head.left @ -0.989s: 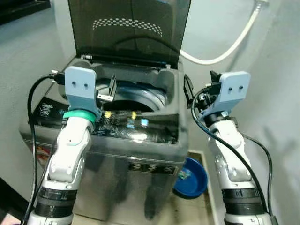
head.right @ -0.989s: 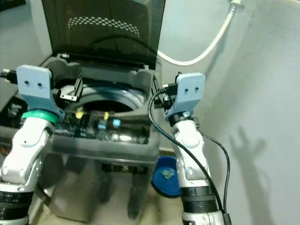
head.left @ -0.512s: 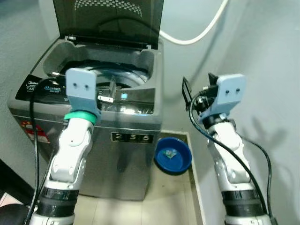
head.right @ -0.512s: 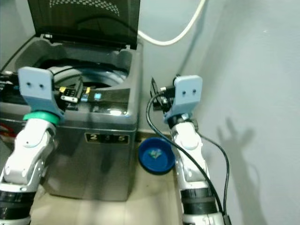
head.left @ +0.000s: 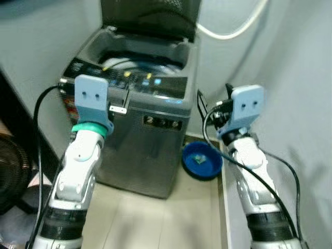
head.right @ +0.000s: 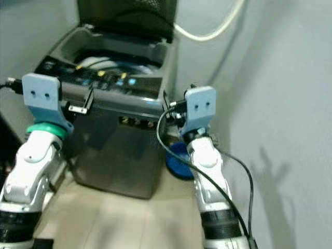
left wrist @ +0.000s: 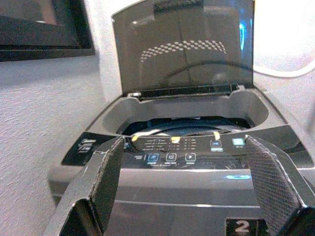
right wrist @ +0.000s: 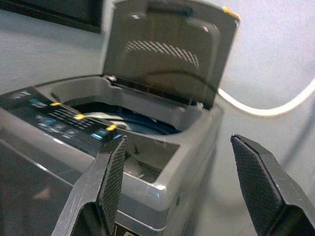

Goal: Clothes washing

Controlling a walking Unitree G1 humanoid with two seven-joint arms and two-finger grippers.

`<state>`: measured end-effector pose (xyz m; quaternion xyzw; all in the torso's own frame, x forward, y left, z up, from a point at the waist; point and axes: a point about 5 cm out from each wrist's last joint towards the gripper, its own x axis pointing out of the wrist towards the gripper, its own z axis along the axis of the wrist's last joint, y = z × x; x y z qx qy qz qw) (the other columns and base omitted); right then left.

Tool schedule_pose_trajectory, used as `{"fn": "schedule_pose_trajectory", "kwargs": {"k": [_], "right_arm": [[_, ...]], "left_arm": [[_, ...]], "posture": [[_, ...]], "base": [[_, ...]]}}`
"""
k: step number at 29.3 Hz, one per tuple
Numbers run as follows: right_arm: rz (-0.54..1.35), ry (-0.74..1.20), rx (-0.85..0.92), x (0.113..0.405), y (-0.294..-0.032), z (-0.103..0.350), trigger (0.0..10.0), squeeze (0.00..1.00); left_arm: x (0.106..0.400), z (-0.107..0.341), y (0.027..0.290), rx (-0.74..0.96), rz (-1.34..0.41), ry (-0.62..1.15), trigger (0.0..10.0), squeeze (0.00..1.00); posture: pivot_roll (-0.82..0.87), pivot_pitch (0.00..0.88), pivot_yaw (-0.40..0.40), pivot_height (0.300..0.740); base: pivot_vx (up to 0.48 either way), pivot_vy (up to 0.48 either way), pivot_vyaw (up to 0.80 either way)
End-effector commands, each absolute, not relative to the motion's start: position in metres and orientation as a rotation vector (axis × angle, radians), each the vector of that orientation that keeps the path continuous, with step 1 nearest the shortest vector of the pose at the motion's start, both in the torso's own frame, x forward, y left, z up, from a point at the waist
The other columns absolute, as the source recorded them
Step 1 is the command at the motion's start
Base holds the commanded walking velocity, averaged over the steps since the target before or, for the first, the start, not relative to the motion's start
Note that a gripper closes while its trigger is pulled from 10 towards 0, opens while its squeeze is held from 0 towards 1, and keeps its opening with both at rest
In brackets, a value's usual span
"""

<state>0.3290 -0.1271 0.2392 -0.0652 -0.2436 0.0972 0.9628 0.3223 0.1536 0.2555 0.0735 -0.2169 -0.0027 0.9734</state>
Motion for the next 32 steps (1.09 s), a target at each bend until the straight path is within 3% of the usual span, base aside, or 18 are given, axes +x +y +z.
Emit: {"fn": "schedule_pose_trajectory", "kwargs": {"k": [1, 25, 28, 32], "right_arm": [[0.213, -0.490, -0.137, 0.328, -0.124, 0.236, 10.0, 0.00], [0.273, -0.269, -0.203, 0.324, -0.128, 0.166, 10.0, 0.00], [0.202, -0.074, -0.218, 0.316, -0.148, 0.110, 10.0, 0.00], [0.120, 0.059, -0.160, 0.306, -0.165, 0.076, 10.0, 0.00]], "left_arm": [[0.323, 0.248, 0.154, 0.165, -0.006, -0.406, 10.0, 0.00], [0.316, 0.184, 0.149, 0.258, -0.055, -0.225, 10.0, 0.00], [0.305, 0.129, 0.154, 0.280, -0.060, -0.040, 10.0, 0.00], [0.293, 0.085, 0.166, 0.315, -0.040, 0.121, 10.0, 0.00]], "posture": [[0.10, 0.000, -0.030, 0.740], [0.10, 0.000, -0.033, 0.740], [0.10, 0.000, -0.027, 0.740], [0.10, 0.000, -0.026, 0.740]], "base": [[0.000, 0.000, 0.80], [0.000, 0.000, 0.79], [0.000, 0.000, 0.78], [0.000, 0.000, 0.77]]}}
